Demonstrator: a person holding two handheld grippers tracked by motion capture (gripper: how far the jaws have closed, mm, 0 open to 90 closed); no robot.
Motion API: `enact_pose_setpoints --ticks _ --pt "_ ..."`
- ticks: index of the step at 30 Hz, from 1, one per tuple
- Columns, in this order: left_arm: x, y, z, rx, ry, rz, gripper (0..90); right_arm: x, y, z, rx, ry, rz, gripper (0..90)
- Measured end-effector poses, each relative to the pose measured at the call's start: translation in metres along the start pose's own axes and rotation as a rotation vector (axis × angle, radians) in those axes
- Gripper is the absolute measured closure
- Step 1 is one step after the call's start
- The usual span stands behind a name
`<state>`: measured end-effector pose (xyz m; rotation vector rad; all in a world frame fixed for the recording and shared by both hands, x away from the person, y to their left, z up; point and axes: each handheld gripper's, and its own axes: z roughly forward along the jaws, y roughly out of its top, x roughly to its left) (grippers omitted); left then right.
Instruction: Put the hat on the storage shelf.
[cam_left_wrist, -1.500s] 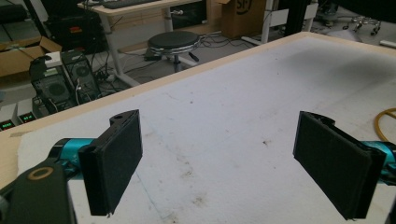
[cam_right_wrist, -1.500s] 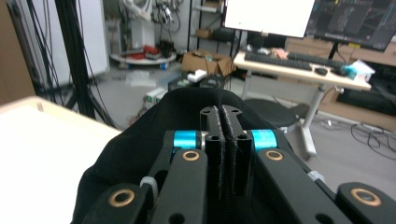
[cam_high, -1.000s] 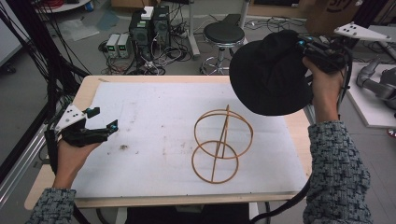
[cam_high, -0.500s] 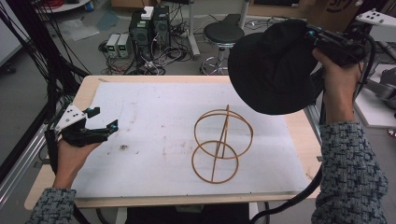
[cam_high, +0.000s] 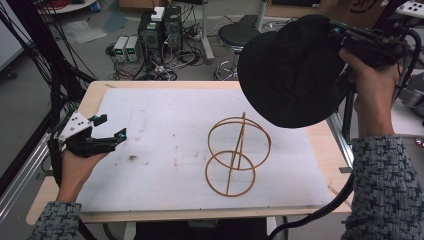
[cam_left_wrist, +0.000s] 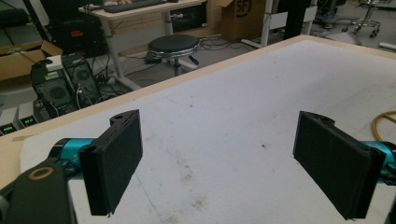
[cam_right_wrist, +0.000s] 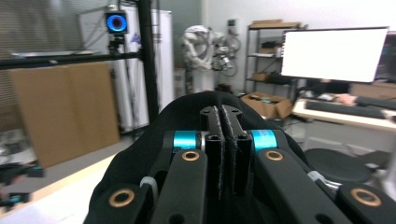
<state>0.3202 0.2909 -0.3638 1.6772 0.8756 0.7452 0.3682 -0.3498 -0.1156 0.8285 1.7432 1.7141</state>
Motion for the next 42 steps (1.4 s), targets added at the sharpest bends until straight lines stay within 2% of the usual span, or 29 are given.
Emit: enact_pose_setpoints --ticks 4,10,23,34,42 --pt "-0.001 0.000 0.000 -0.002 -0.003 0.000 16.1 0.003 0.002 0.001 0.017 0.058 0.010 88.6" --pt "-0.001 0.000 0.000 -0.001 -0.001 -0.002 16.1 0.005 0.003 0.004 0.020 0.132 0.059 88.6" --pt "-0.001 0.001 0.000 -0.002 -0.002 0.003 16.2 0.027 0.000 0.016 0.055 0.304 0.136 88.6" --pt "0.000 0.001 -0.001 -0.002 0.002 0.003 16.1 0.047 -0.017 0.029 0.104 0.410 0.156 87.9" --pt "0.001 0.000 -0.001 -0.001 0.001 0.005 16.2 0.055 -0.031 0.036 0.137 0.456 0.169 88.0"
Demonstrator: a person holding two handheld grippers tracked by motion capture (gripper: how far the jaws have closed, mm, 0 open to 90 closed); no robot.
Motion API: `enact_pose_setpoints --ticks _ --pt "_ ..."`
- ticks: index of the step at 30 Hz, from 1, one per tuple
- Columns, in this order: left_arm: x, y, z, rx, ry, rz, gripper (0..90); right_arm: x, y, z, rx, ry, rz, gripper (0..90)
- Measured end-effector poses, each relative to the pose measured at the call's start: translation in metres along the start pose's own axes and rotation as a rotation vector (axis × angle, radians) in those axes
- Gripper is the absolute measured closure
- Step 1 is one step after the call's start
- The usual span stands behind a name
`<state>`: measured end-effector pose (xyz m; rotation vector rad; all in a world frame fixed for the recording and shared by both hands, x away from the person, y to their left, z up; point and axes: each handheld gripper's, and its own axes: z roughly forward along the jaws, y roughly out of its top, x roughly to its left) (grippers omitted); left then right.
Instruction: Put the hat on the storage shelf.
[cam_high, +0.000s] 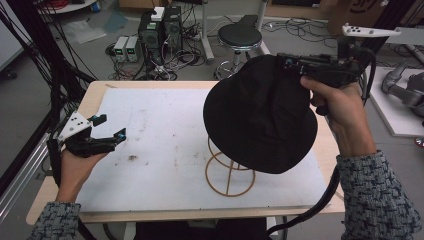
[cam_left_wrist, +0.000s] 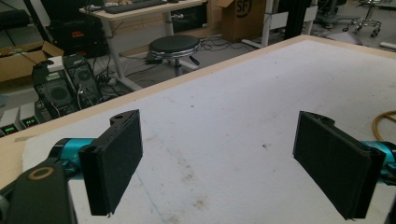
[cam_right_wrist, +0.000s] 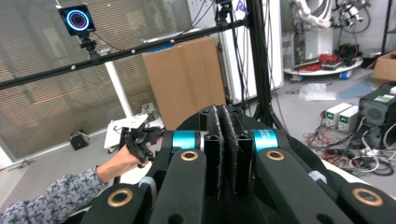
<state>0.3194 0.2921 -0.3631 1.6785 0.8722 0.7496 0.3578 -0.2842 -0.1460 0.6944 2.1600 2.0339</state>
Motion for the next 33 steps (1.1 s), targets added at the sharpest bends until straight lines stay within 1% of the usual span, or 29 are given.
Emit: enact_pose_setpoints --ticks 5,8,13,14,17,20,24,27,33 --pt "0.000 0.000 0.000 0.001 0.000 -0.002 16.1 0.003 -0.008 0.005 0.017 0.023 0.009 88.1" --pt "-0.001 0.000 0.000 0.002 0.000 -0.001 16.1 0.005 -0.012 0.008 0.018 0.043 0.013 88.1" --pt "-0.001 0.000 0.001 0.002 -0.001 -0.001 16.1 0.011 -0.019 0.016 0.033 0.074 0.008 88.1" --pt "-0.001 0.000 0.001 0.002 -0.001 0.000 16.1 0.012 -0.020 0.017 0.038 0.080 0.013 88.1" --pt "-0.001 0.000 0.000 0.001 0.001 0.000 16.2 0.014 -0.025 0.021 0.039 0.096 0.011 88.1" --pt "0.000 0.000 0.000 0.000 0.000 -0.001 16.1 0.015 -0.031 0.025 0.044 0.103 0.013 88.1" --pt "0.000 0.000 0.000 0.001 0.001 0.000 16.2 0.015 -0.038 0.030 0.059 0.118 0.019 88.0" --pt "0.000 0.000 0.000 0.000 0.000 -0.001 16.2 0.014 -0.043 0.032 0.060 0.121 0.025 88.0" --pt "0.000 0.000 0.000 0.002 0.000 0.000 16.2 0.008 -0.057 0.036 0.075 0.127 0.052 88.0"
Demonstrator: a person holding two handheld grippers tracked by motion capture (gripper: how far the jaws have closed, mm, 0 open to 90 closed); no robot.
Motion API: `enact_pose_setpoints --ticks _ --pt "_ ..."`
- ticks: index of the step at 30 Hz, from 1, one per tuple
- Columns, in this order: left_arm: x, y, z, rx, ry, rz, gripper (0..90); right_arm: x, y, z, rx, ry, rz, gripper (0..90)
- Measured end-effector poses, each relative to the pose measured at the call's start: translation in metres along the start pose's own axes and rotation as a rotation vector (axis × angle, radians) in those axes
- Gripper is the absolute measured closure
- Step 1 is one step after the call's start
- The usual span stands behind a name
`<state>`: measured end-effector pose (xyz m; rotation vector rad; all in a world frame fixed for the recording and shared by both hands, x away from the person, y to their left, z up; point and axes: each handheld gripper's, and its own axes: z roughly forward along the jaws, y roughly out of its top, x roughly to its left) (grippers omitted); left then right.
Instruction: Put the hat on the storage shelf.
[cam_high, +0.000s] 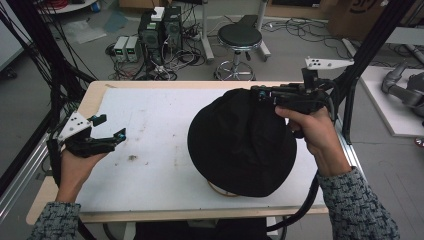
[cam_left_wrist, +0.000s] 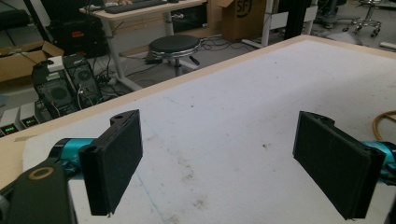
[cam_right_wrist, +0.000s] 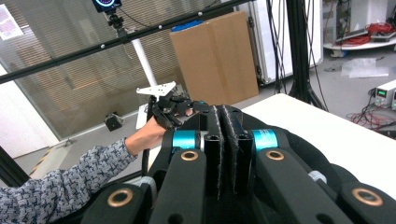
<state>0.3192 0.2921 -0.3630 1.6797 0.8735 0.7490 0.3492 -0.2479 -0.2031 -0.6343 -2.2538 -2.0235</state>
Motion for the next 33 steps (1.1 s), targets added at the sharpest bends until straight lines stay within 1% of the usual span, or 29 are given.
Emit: enact_pose_setpoints --ticks 13,20,25,27,29,32,33 --pt "0.000 0.000 0.000 0.001 0.002 0.001 16.2 -0.009 -0.020 0.006 0.010 0.019 0.035 88.0" --pt "0.000 0.000 0.000 0.001 0.001 0.002 16.2 -0.010 -0.027 0.006 0.002 0.024 0.043 87.9" --pt "0.000 0.000 0.000 0.002 0.000 0.003 16.2 -0.009 -0.028 0.005 0.002 0.020 0.036 87.6" --pt "0.000 0.000 0.000 0.001 0.000 0.002 16.2 -0.008 -0.028 0.005 0.007 0.024 0.030 86.1" --pt "0.000 0.000 0.000 0.000 0.000 0.001 16.2 -0.008 -0.028 0.006 0.007 0.029 0.033 82.6" --pt "0.000 0.000 0.000 -0.001 0.001 0.000 16.2 -0.008 -0.028 0.006 0.006 0.019 0.031 76.3" --pt "-0.001 0.000 0.000 -0.001 0.000 -0.001 16.2 -0.008 -0.028 0.006 0.008 0.013 0.028 76.3"
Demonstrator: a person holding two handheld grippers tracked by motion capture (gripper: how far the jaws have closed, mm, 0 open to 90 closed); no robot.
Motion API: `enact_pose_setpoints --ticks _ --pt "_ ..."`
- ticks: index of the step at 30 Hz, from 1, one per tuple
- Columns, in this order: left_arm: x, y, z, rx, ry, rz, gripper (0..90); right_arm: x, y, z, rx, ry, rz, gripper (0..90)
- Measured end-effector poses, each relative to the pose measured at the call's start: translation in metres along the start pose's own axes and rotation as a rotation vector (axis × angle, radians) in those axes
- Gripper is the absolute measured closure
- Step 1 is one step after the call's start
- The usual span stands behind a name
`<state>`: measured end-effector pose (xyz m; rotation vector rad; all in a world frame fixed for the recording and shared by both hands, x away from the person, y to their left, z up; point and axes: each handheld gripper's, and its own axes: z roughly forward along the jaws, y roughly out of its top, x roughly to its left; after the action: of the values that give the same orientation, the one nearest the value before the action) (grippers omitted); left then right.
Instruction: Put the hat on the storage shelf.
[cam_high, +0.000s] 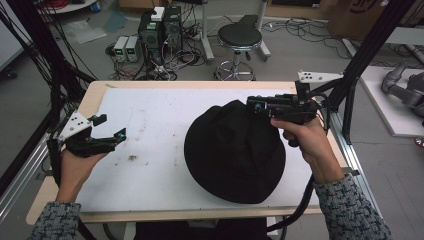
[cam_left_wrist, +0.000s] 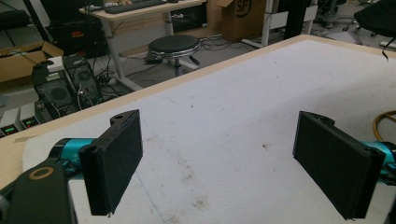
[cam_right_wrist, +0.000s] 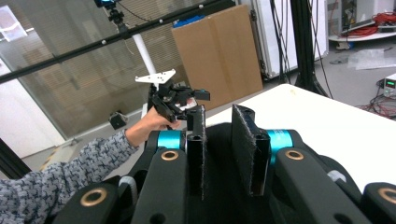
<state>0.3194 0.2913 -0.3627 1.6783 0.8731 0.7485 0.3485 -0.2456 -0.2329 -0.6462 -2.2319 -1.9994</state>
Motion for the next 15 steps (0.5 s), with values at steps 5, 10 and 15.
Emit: enact_pose_setpoints --ticks 5,10,15 --pt "0.0001 0.0001 -0.0002 0.001 -0.001 0.003 16.2 -0.0002 0.0001 0.0001 -0.001 -0.004 -0.005 73.7" --pt "0.0004 0.0001 -0.0005 0.000 -0.001 0.003 16.2 -0.0010 0.0003 -0.0011 -0.006 -0.017 -0.007 68.7" --pt "0.0005 0.0004 -0.0009 -0.001 -0.001 0.004 16.2 -0.0030 0.0009 -0.0059 -0.028 -0.039 -0.007 64.9"
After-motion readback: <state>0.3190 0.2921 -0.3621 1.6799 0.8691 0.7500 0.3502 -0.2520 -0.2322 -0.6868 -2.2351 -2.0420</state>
